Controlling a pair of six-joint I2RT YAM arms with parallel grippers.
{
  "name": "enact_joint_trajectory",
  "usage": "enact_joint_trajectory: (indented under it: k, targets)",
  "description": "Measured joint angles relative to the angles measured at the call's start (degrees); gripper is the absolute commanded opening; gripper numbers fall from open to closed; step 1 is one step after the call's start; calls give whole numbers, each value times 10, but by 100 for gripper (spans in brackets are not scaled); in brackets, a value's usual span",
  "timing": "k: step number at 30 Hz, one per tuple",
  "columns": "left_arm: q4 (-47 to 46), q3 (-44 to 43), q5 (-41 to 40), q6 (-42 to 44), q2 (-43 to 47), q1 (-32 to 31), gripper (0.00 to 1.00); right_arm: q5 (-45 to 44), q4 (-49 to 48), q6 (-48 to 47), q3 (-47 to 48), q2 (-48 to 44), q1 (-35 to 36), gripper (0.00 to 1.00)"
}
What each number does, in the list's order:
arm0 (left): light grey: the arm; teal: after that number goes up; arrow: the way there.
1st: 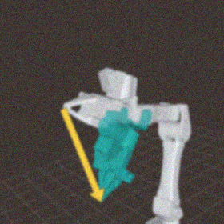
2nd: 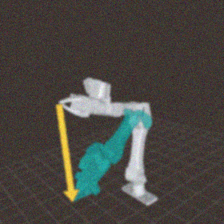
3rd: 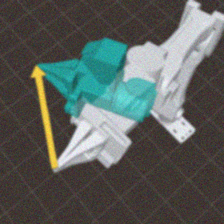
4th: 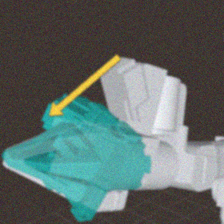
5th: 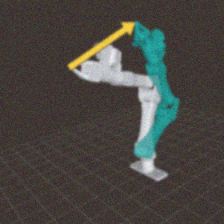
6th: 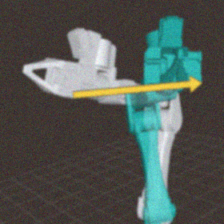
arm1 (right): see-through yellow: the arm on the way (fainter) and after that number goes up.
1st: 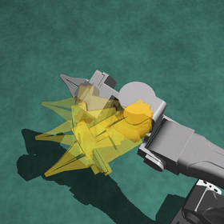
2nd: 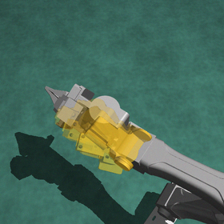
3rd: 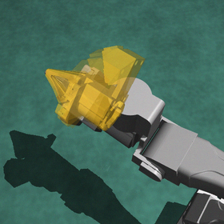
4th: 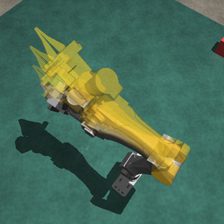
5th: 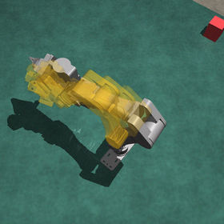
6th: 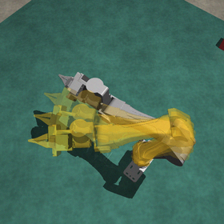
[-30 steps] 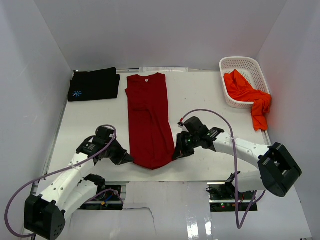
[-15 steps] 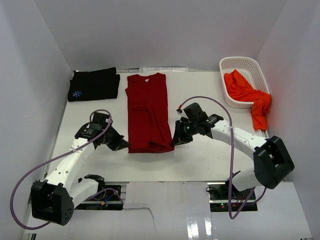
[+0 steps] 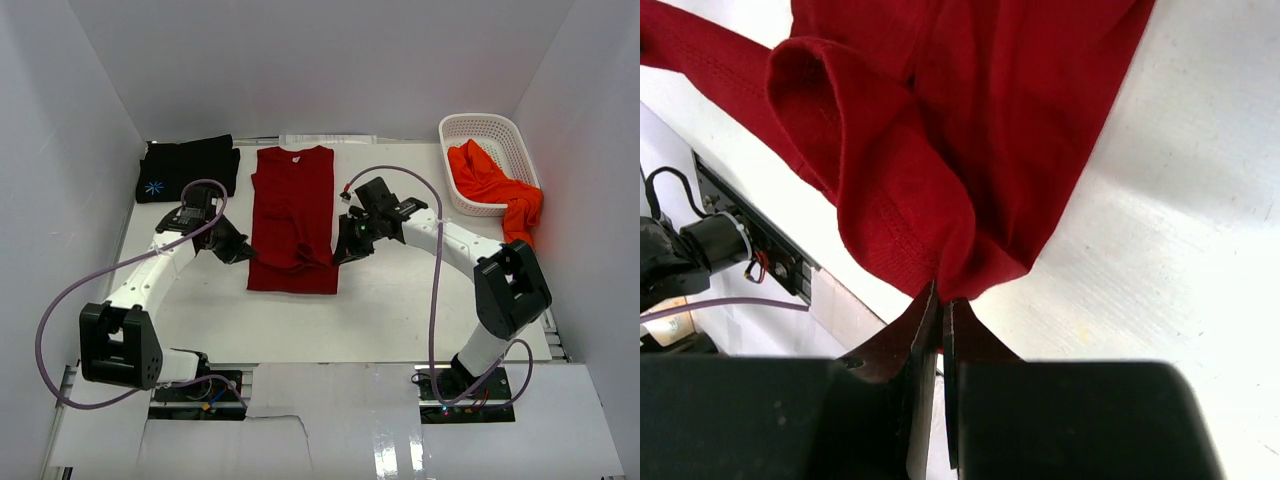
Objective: Fold and stack the t-shirts
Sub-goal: Fold the folded rectangular tshirt in 1/3 of the way
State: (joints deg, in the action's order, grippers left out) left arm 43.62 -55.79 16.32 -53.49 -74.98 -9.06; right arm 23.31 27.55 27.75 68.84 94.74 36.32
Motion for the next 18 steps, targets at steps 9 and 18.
enact_joint_trajectory:
  k: [9,18]
  targets:
    - [-20,-61,-11,12,-67,7,0,0,31,-31,99,72,-15,8]
    - [-31,-114,-19,16,-111,17,0,0,63,-56,190,117,-25,8]
